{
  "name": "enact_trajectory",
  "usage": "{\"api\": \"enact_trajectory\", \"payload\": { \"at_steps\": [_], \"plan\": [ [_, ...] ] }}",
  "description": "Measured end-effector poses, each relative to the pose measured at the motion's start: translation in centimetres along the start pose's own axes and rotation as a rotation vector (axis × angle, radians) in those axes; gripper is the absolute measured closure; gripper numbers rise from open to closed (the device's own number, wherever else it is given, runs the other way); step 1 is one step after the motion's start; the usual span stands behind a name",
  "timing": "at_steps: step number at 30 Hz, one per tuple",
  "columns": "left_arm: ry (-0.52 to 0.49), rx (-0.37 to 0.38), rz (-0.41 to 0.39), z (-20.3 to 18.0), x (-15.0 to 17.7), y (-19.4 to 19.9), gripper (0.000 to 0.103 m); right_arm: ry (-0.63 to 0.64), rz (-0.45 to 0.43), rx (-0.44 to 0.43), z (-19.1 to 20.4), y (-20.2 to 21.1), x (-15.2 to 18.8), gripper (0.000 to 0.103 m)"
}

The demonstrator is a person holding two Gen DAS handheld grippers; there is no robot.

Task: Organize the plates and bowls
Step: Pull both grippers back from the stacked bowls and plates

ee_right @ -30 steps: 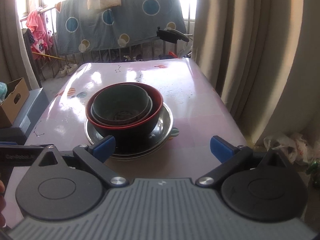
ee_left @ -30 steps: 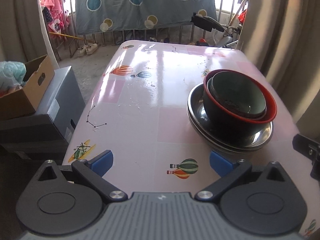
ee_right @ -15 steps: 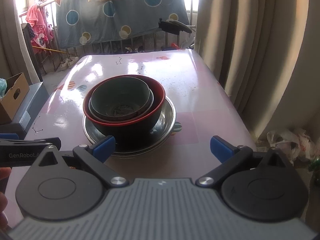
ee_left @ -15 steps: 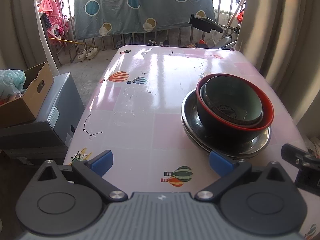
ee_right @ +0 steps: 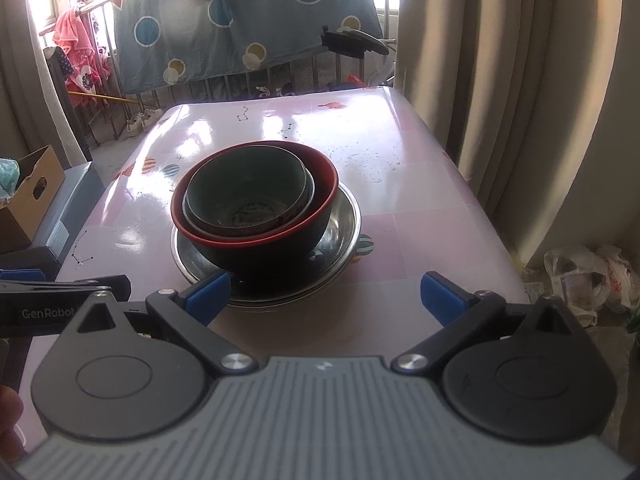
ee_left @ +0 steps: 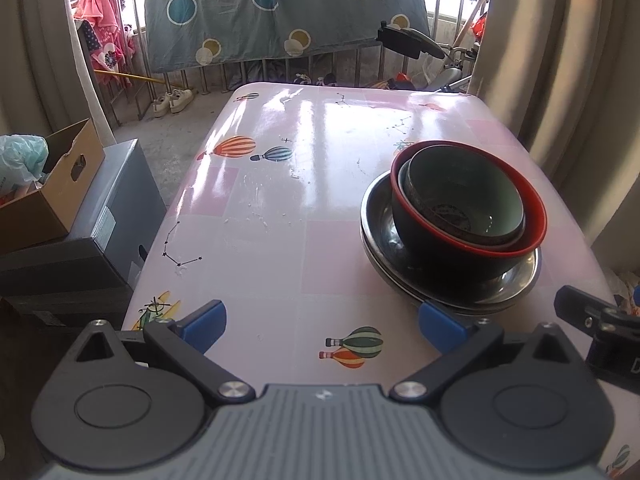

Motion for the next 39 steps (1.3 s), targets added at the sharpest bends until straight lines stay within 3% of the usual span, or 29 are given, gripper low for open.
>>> {"api": "enact_trajectory", "payload": {
  "at_steps": [24, 34, 39],
  "plan": [
    [0.009, -0.004, 0.030, 0.7, 0.4, -1.0, 0.000, -0.017, -0.005, -0.013, -0.4, -0.1, 0.1, 0.001],
    [0.070, -0.066, 0.033, 3.8, 0.4, -2.3, 0.000, -0.153, -0.126, -0.201, -3.5, 0.1, -3.1, 0.001],
    [0.107, -0.092, 0.020, 5.6, 0.2, -2.6, 0.000, -0.106, -0.129, -0.235, -2.7, -1.4, -5.6, 0.005]
  ]
}}
Point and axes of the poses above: each gripper's, at about its wrist camera, not at the fingertips, and y roughly against the way its jaws point, z to its left, x to its underside, the point moved 7 cm from there along -y, roughly the way its jaws point, and after that the axes turned 2 degrees about y, right-handed, at the moved point
